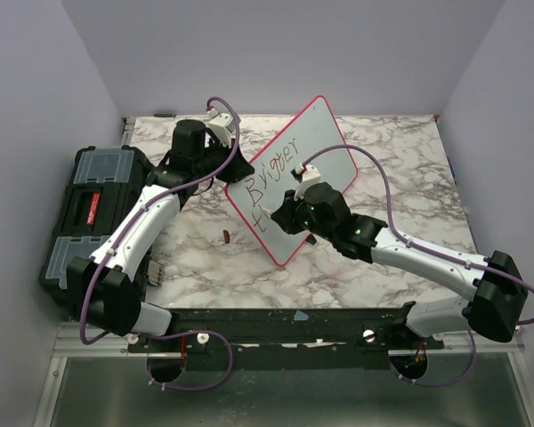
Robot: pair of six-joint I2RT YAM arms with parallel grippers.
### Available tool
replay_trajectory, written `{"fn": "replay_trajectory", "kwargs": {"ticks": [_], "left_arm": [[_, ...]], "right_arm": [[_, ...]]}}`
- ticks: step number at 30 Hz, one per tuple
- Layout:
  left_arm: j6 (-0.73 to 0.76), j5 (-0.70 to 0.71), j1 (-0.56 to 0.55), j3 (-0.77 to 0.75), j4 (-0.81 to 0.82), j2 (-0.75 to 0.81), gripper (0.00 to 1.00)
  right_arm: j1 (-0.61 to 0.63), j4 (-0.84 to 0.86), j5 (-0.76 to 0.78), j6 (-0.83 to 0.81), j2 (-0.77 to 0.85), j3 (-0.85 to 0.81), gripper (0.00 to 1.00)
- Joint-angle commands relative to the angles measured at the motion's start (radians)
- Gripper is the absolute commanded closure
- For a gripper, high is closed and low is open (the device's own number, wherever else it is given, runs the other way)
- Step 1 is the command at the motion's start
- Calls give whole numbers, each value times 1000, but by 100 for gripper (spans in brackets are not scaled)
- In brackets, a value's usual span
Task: Write a sentence on the whiteboard
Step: Write on the whiteboard at the whiteboard stand.
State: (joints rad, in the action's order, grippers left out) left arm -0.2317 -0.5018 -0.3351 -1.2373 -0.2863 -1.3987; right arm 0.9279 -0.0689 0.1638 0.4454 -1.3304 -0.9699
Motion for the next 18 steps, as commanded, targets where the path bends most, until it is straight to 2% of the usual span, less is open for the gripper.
{"fn": "replay_trajectory", "kwargs": {"ticks": [1,9,18], "left_arm": [[63,-17,-4,-10,52,27,100],[72,-13,-4,-3,57,29,100],[89,-7,-5,0,54,33,100]], "right_arm": [[-1,-42,2,7,22,11,99],[0,-82,50,6,100,28,99],[-1,-70,66,-8,52,10,99]]}}
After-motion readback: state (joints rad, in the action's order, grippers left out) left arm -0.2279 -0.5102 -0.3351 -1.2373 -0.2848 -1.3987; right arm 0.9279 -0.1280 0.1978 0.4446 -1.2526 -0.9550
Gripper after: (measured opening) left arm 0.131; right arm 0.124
